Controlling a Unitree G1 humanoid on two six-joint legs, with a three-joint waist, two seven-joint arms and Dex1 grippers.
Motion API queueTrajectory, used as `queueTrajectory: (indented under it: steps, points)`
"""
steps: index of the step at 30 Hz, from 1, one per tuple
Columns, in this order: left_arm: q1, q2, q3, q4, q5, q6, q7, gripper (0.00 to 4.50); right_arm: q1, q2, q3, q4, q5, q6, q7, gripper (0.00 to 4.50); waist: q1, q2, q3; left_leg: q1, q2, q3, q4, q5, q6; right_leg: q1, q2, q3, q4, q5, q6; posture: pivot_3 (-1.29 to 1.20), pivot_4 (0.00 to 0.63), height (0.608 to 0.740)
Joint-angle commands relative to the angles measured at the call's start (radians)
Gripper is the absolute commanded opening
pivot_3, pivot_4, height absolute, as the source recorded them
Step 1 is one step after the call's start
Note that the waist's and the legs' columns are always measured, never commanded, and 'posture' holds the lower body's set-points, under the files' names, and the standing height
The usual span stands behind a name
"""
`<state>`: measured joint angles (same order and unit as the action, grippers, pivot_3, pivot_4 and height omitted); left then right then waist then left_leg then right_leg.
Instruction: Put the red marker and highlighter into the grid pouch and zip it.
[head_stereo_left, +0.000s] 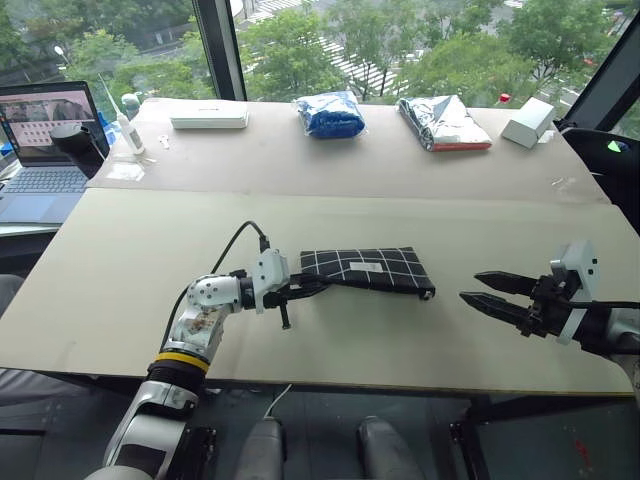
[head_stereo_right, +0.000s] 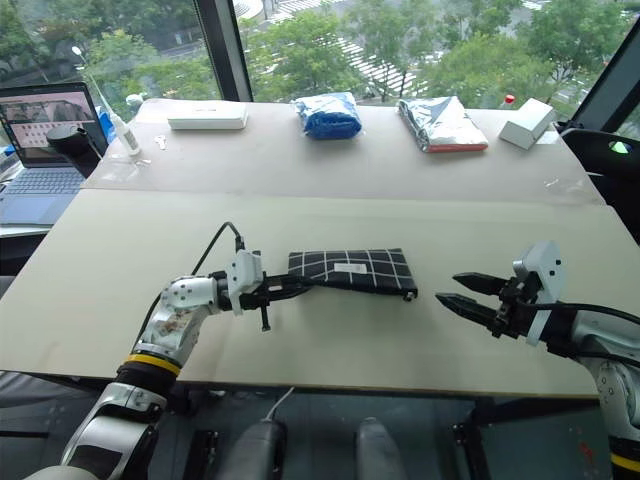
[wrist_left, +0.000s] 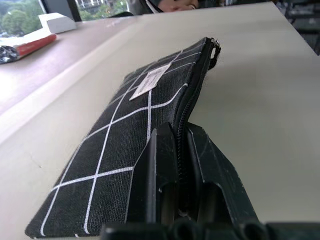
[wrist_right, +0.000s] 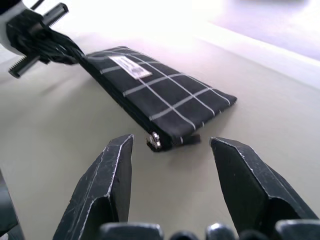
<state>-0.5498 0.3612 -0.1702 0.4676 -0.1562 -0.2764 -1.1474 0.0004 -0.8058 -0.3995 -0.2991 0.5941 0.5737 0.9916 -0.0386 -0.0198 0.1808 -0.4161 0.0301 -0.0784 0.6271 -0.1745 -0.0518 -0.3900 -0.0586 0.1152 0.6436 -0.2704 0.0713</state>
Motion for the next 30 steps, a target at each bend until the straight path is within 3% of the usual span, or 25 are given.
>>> queueTrajectory:
  steps: [1,8,14,20,25,30]
  points:
    - [-0.038,0.0,0.0,0.043,0.016,-0.033,0.005,0.67,0.012,0.002,-0.023,-0.026,0.005,-0.001,-0.037,2.77,-0.001,0.0,0.0,0.0,0.0,0.0,0.0,0.0,0.0,0.0,0.0,0.0,0.0,0.0,0.0,0.0,0.15,0.74]
    - [0.063,0.017,0.024,-0.228,-0.203,0.312,-0.091,3.1,-0.002,-0.01,-0.008,0.015,-0.006,-0.016,-0.055,2.77,-0.006,0.0,0.0,0.0,0.0,0.0,-0.001,0.0,0.0,0.0,0.0,0.0,0.0,0.0,0.0,0.0,0.15,0.74]
    - [0.122,0.102,0.111,-0.384,-0.332,0.593,-0.033,3.1,-0.057,-0.023,0.007,0.091,-0.022,-0.03,-0.051,2.77,-0.008,0.0,0.0,0.001,0.001,0.0,0.0,0.0,0.0,0.0,0.001,0.0,0.002,0.0,0.0,0.0,0.15,0.74]
    - [0.262,0.209,0.358,-0.513,-0.438,0.881,0.215,3.1,-0.113,-0.016,-0.011,0.22,-0.023,-0.055,-0.042,2.77,-0.01,0.0,0.0,0.001,0.001,0.0,-0.001,0.0,0.0,0.0,0.0,0.0,0.001,0.0,0.0,0.0,0.15,0.74]
    - [0.378,0.235,0.5,-0.563,-0.481,0.929,0.312,3.1,-0.153,-0.004,0.021,0.304,-0.042,-0.087,-0.038,2.77,-0.008,0.0,0.0,0.001,0.002,0.0,-0.001,0.0,0.0,0.0,0.001,0.0,0.002,0.0,0.0,0.0,0.15,0.74]
    - [0.442,0.208,0.564,-0.578,-0.5,0.907,0.368,3.1,-0.195,0.011,0.063,0.367,-0.066,-0.106,-0.034,2.77,-0.002,0.0,0.0,0.001,0.002,0.0,0.0,0.0,0.0,0.0,0.0,0.0,0.001,0.0,-0.001,0.0,0.15,0.74]
